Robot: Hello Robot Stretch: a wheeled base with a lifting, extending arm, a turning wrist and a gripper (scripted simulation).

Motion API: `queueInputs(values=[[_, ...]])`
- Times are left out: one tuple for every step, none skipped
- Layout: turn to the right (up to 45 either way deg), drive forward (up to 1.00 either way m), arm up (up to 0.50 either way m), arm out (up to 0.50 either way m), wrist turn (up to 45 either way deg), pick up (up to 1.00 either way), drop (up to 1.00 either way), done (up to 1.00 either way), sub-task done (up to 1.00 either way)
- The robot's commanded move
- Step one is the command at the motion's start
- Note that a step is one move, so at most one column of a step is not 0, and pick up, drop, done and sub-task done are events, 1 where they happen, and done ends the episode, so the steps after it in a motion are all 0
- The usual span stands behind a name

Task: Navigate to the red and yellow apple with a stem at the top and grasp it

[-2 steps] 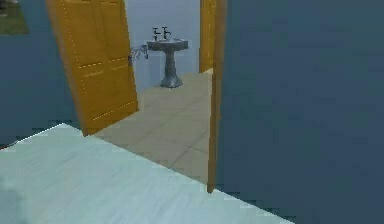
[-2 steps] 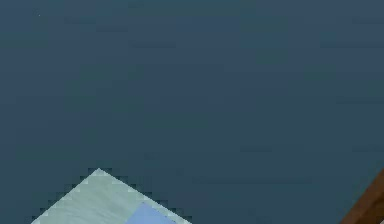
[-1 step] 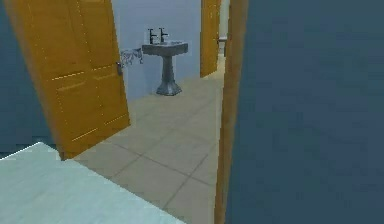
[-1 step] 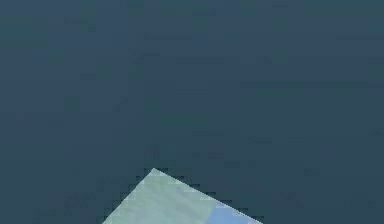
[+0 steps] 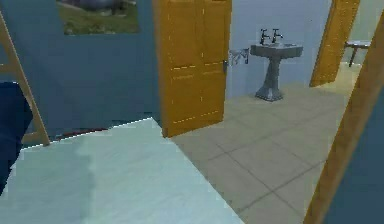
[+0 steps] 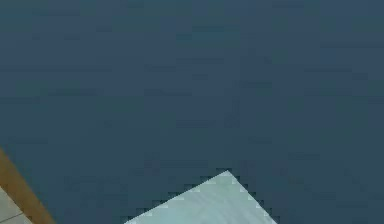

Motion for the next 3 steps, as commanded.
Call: queueInputs(values=[[0.0, 0.60, 0.00, 0.00, 0.0, 0.00, 0.00, 0.00, 0.00], [9.0, 0.00, 0.00, 0.00, 0.0, 0.00, 0.00, 0.00, 0.00], [0.0, 0.35, 0.00, 0.00, 0.0, 0.00, 0.00, 0.00, 0.00]])
